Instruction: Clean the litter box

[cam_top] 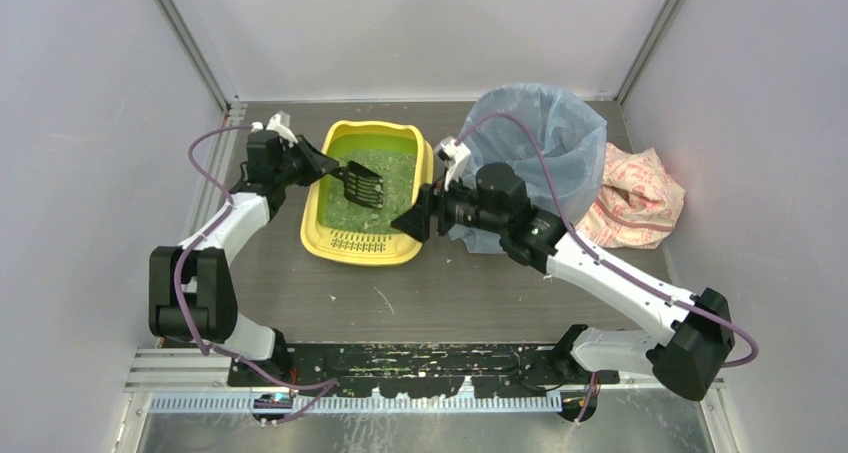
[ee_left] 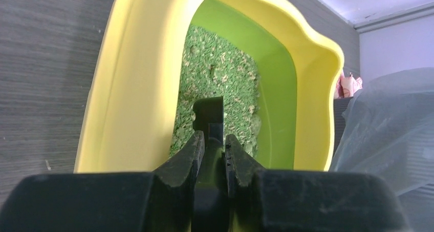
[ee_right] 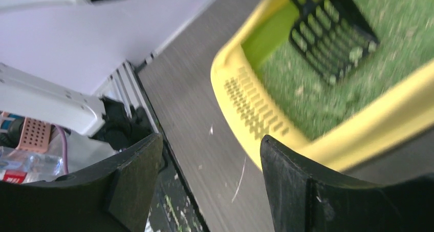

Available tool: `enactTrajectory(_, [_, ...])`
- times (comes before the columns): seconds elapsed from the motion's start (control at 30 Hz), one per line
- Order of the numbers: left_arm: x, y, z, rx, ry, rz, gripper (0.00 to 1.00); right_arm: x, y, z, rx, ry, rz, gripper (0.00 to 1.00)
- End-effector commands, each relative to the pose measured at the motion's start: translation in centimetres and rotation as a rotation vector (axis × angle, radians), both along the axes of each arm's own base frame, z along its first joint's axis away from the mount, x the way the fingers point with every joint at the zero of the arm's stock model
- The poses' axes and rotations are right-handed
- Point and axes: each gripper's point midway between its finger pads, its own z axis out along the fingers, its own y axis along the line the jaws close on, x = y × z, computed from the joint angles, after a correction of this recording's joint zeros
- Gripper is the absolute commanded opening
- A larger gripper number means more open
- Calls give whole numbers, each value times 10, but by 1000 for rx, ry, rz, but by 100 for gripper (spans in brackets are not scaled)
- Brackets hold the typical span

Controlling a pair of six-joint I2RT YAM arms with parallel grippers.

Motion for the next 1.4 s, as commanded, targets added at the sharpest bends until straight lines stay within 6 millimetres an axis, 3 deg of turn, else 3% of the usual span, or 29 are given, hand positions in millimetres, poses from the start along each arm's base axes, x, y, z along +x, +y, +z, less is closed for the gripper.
enactTrajectory(0.0, [18,-5,58,2,-155,-28,0,31,22,94,87,-245,10,75])
enactTrajectory(0.1, [15,-7,65,-2,-167,-40,0,62,49,124,103,-276,68,75])
enactTrajectory(0.17, [13,-10,67,-24,-174,-54,0,103,65,147,146,-268,90,74])
enactTrajectory(0.2, [12,-11,67,-29,-178,-57,0,118,70,143,159,-218,119,74])
enactTrajectory(0.27, [11,-12,65,-35,-186,-63,0,144,69,183,257,-188,173,74])
enactTrajectory(0.3, [11,-14,65,-48,-179,-66,0,156,67,191,290,-155,189,73])
enactTrajectory(0.47, [3,-19,75,-92,-156,-83,0,185,31,234,396,-124,153,73])
enactTrajectory(0.57, [-4,-21,85,-133,-166,-77,0,204,-2,261,450,-178,49,73])
enactTrajectory(0.67, [-11,-19,98,-155,-196,-54,0,221,-43,271,490,-223,-59,70])
enactTrajectory(0.73, [-15,-14,103,-154,-189,-29,0,227,-67,266,485,-218,-123,70])
enactTrajectory(0.83, [-23,-7,112,-207,-171,-20,0,222,-89,246,448,-165,-169,69])
enactTrajectory(1.1, [-41,15,130,-310,-172,12,0,186,-101,192,381,-9,-218,69])
enactTrajectory(1.2, [-43,20,115,-247,-118,17,0,177,-102,178,378,26,-222,68])
enactTrajectory(1.37, [-35,26,89,-114,-80,-4,0,170,-103,181,353,29,-228,68])
